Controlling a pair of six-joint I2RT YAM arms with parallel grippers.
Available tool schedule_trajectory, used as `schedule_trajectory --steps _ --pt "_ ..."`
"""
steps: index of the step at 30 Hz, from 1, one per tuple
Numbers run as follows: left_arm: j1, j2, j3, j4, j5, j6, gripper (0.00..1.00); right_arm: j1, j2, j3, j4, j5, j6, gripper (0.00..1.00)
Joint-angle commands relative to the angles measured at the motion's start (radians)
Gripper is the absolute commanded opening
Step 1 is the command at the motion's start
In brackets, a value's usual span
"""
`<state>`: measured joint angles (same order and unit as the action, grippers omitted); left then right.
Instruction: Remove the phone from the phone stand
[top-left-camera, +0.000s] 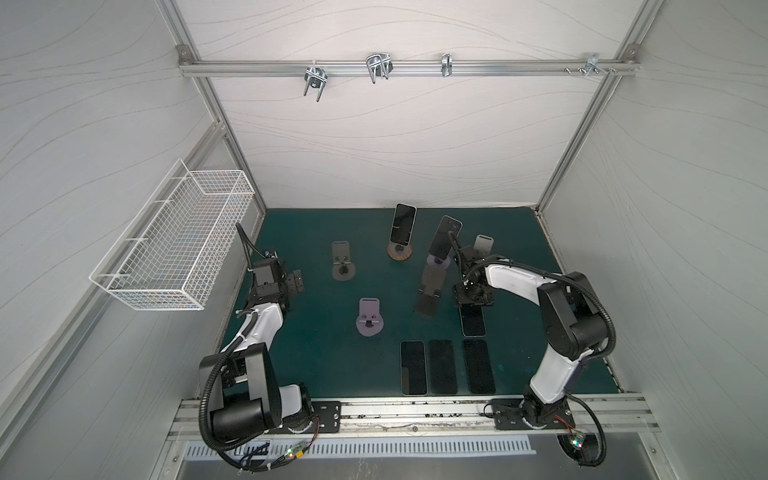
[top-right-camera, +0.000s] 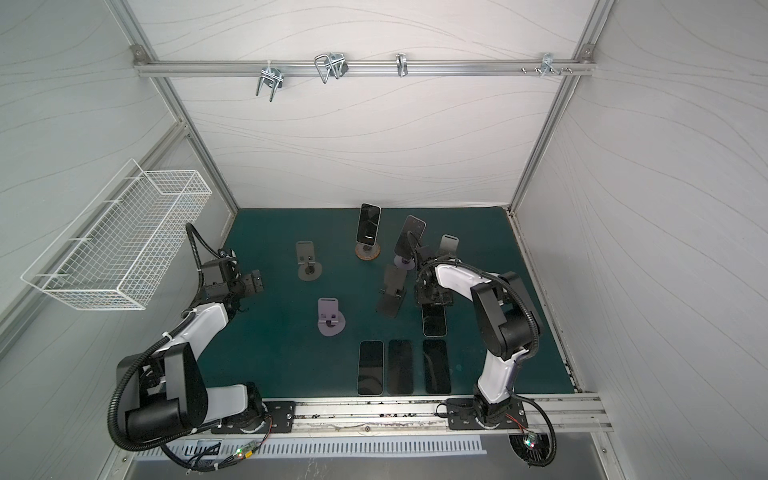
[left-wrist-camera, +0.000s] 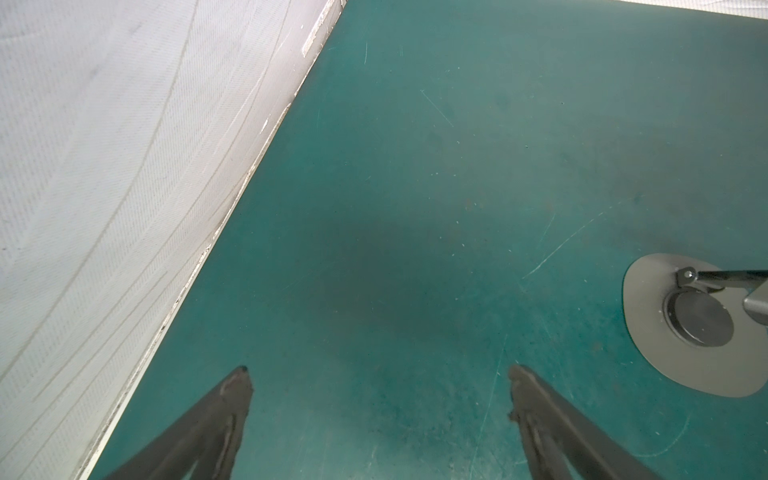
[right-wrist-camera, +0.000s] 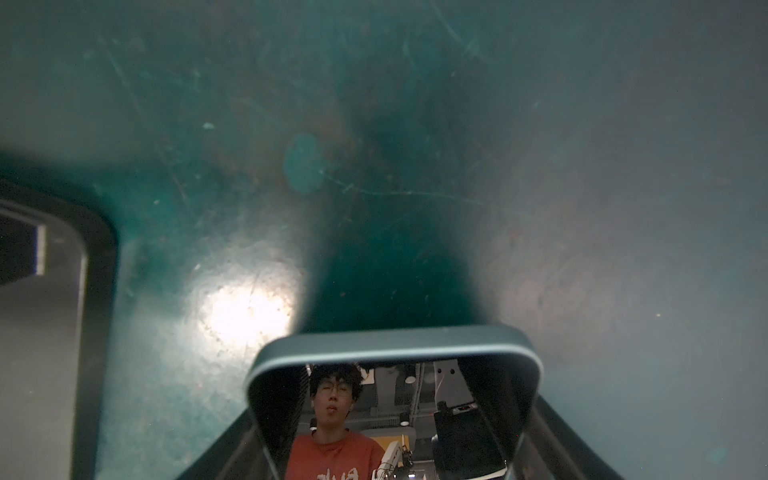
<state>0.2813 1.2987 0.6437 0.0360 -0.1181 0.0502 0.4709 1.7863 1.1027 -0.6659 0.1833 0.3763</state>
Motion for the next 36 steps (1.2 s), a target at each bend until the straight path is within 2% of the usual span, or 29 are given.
schedule_trajectory --steps 1,13,36 --pt "0.004 0.013 0.041 0.028 0.009 0.011 0.98 0.003 0.044 0.001 0.024 0.008 0.022 0.62" --pt "0.005 0.01 0.037 0.03 0.013 0.014 0.98 0.002 0.098 0.005 0.013 -0.01 0.05 0.63" --pt "0.005 0.007 0.036 0.032 0.009 0.012 0.98 0.009 0.111 0.019 0.003 -0.013 0.039 0.67"
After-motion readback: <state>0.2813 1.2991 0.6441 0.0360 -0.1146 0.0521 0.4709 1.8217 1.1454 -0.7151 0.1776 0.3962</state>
